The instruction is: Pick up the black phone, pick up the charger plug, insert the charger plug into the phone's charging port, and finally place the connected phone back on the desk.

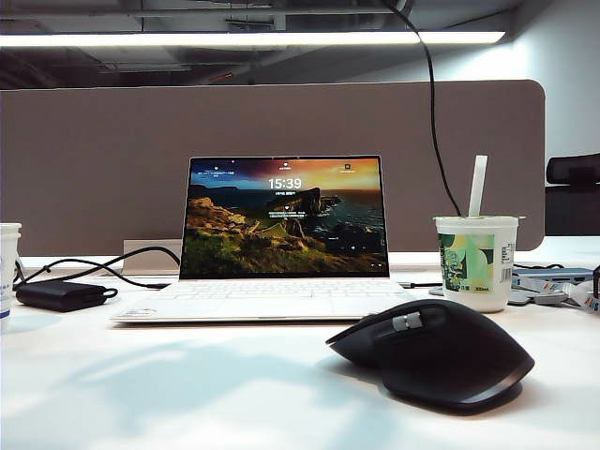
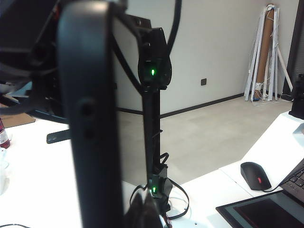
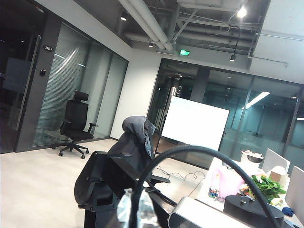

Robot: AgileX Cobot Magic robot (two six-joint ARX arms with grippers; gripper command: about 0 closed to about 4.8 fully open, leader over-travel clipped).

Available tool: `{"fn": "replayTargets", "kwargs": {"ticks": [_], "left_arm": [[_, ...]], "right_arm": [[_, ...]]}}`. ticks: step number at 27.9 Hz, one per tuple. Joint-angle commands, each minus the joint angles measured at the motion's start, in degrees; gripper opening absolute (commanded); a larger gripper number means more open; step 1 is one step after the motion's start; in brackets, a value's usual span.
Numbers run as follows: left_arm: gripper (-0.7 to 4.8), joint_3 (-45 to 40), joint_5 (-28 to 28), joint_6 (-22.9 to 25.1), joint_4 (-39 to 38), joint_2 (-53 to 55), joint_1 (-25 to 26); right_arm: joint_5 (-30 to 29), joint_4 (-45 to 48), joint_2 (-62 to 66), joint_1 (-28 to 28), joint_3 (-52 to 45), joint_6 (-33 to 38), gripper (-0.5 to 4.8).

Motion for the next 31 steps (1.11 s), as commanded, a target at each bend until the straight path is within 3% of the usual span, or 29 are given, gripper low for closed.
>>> {"fn": "replayTargets", "kwargs": {"ticks": [1, 26, 31], "left_arm": [[-0.06, 1.1, -1.2, -0.4, 3.4, -0.7, -0.2], [-0.06, 1.1, -1.9, -0.5, 4.3, -0.7, -0.2], [-0.07, 1.1, -3.0, -2.9, 7.3, -0.7, -0.2]], "right_arm": [[-3.3, -2.0, 0.4, 0.0, -0.5, -0.3, -0.05], [-3.2, -0.5, 0.2, 0.0, -0.5, -0.1, -0.06], [-3.6, -1.0, 0.2, 0.0, -1.2, -0.1, -0.05]]}}
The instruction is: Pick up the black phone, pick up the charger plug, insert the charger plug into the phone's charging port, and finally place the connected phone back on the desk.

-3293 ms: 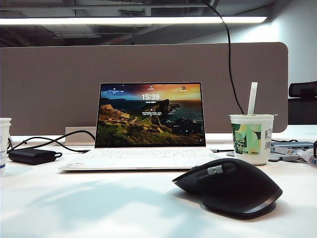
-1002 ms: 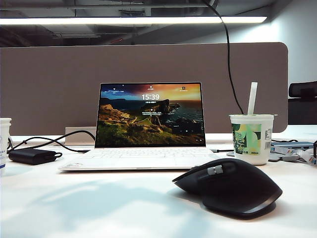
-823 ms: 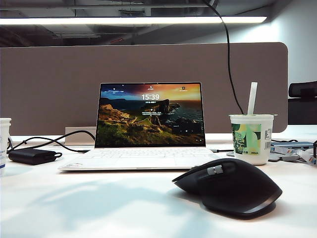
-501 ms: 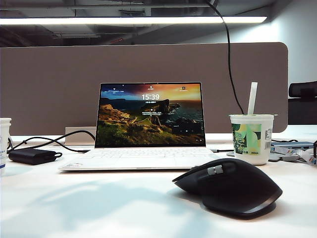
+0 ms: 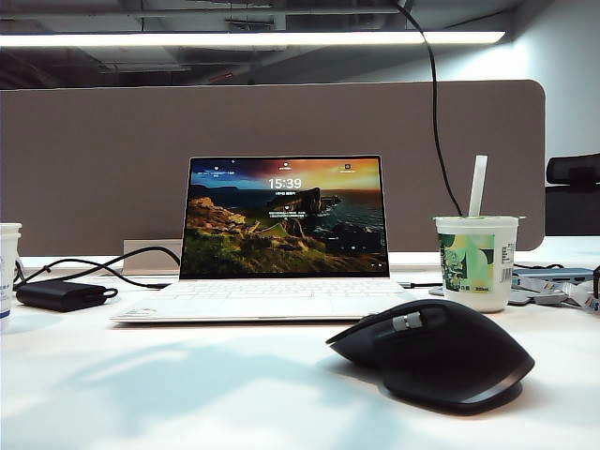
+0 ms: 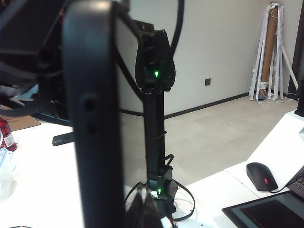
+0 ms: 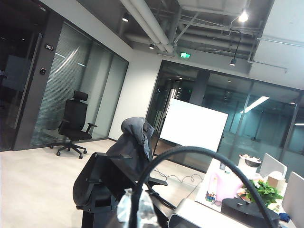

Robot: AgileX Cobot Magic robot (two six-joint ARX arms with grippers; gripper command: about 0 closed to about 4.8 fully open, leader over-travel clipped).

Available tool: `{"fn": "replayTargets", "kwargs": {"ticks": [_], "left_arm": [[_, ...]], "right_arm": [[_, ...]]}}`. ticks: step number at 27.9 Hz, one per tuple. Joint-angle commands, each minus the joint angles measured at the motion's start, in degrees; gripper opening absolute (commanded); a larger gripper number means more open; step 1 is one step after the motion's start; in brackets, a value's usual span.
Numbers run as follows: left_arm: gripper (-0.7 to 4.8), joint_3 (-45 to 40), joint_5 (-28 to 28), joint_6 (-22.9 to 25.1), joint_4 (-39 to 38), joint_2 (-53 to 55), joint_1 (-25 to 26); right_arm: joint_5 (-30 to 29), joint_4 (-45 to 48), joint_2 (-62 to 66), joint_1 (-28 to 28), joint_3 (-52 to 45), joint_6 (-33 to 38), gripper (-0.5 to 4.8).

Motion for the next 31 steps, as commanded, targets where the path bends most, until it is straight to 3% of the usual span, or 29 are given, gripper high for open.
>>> {"fn": "replayTargets", "kwargs": {"ticks": [1, 23, 27, 31], "left_arm": [[-0.06, 1.1, -2.0, -2.4, 5.9, -0.7, -0.1], [-0.06, 1.1, -2.3, -4.8, 8.1, -0.7, -0.1], [-0.07, 1.1, -2.3, -4.8, 8.0, -0.7, -0.1], [-0.07, 1.1, -2.3, -4.9, 7.9, -0.7, -0.1]], "right_arm": [[-3.5, -2.5, 0.3, 0.0, -1.3, 0.0, -0.06], [-2.9, -4.7, 0.3, 0.0, -3.1, 0.1, -0.04], [-2.6, -4.7, 0.2, 0.0, -2.9, 1.0, 1.01], [-2.2, -4.6, -0.5, -0.8, -2.9, 1.7, 1.21]]}}
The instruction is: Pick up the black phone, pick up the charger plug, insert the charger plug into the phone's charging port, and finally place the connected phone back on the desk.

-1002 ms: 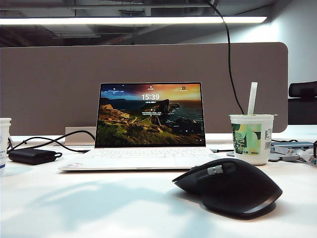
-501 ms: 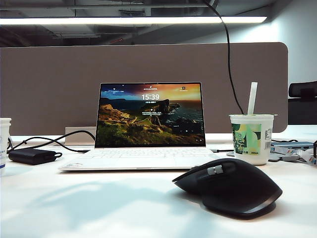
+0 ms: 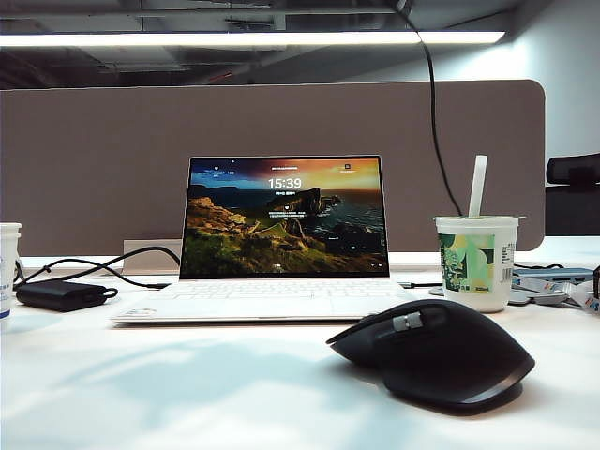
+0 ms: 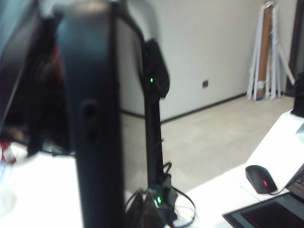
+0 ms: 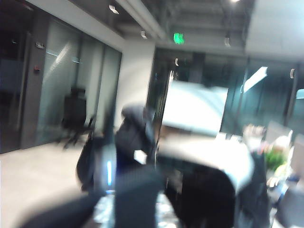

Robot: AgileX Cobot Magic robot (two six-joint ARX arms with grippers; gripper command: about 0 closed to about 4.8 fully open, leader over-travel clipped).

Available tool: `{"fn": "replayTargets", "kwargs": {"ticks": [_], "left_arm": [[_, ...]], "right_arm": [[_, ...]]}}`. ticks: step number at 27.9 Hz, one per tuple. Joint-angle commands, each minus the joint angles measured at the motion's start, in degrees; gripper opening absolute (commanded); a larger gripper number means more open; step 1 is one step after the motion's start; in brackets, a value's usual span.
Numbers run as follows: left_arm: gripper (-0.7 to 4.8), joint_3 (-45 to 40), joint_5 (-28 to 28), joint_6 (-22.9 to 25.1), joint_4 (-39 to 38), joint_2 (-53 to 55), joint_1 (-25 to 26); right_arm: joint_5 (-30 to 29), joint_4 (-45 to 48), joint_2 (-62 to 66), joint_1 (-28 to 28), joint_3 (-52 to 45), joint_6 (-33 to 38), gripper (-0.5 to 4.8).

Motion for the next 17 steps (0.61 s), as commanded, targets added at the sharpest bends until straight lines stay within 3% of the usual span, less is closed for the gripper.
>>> {"fn": "replayTargets", "kwargs": {"ticks": [1, 4, 9, 11, 12, 17], "left_arm": [[-0.06, 0.9, -2.8, -1.2, 1.7, -0.3, 0.0], [-0.07, 0.9, -2.8, -1.4, 1.2, -0.3, 0.0], [-0.06, 0.9, -4.0, -1.3, 0.2, -0.3, 0.0], [-0.06, 0.9, -6.5, -1.3, -0.8, -0.3, 0.0], [-0.07, 0.8, -9.1, -1.3, -1.3, -0.3, 0.0], [-0.07, 0.8, -20.7, -1.3, -3.5, -0.3, 0.0]], "right_arm": [[-1.9, -1.3, -0.6, -0.3, -0.3, 0.4, 1.22], [-0.9, -1.4, -1.7, -2.2, -0.3, 0.5, 1.54], [-0.4, -2.8, -4.0, -7.8, -0.4, 2.0, 1.47], [0.0, -5.7, -5.1, -10.2, -0.4, 1.9, 0.97], [0.0, -7.9, -5.8, -11.5, -0.5, 1.9, 0.26], [1.3, -14.1, -6.9, -13.2, -0.5, 1.2, 0.14]]}}
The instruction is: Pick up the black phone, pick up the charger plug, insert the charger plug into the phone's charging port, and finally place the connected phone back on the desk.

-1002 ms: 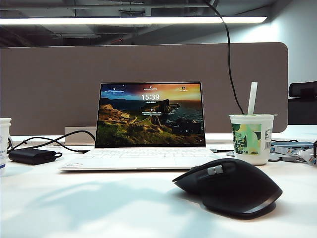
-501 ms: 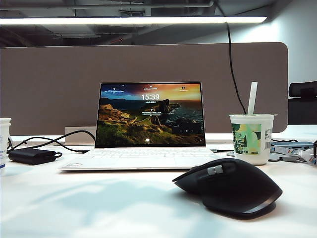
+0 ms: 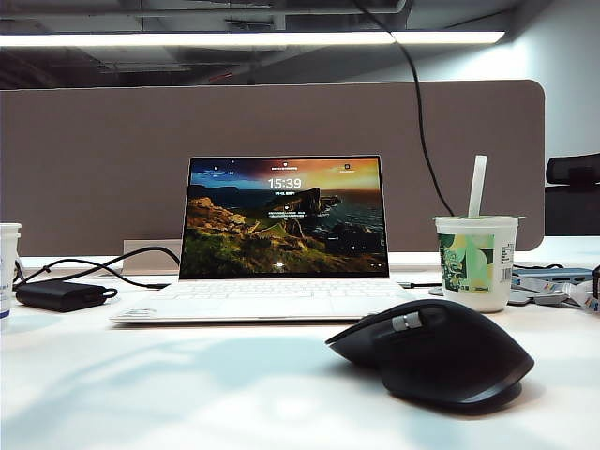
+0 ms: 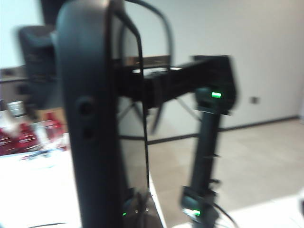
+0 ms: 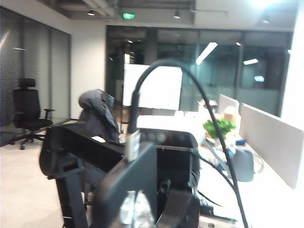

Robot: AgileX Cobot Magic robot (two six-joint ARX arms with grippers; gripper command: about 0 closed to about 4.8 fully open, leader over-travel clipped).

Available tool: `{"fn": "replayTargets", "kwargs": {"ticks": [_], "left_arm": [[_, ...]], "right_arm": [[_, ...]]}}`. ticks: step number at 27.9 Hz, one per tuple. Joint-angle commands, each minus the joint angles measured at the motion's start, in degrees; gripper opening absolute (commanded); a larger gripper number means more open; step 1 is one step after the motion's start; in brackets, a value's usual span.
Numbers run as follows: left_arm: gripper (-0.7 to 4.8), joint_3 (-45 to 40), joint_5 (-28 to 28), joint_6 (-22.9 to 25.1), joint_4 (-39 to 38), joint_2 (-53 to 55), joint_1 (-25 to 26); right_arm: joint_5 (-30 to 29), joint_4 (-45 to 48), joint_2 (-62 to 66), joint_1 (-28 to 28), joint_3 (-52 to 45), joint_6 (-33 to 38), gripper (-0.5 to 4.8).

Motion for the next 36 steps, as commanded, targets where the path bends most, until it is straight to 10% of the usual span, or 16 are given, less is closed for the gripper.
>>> {"fn": "replayTargets", "kwargs": {"ticks": [1, 12, 19, 36], "left_arm": [[-0.06, 0.4, -8.6, -0.3, -1.2, -0.3, 0.1], [-0.06, 0.4, -26.9, 0.7, -9.1, -0.3, 0.1], [-0.07, 0.4, -36.4, 0.7, -20.6, -0.3, 0.1], [-0.07, -6.7, -35.7, 12.8, -33.6, 5.9, 0.1]], "right_arm": [[2.4, -4.7, -0.3, 0.0, 0.1, -0.5, -0.03], [30.4, -43.3, -6.1, 0.0, 0.2, -24.9, -0.05], [40.7, -59.0, -8.4, 0.2, 0.2, -26.2, -0.05], [28.0, -69.1, -8.4, 0.2, 0.1, -26.0, 0.27]]}}
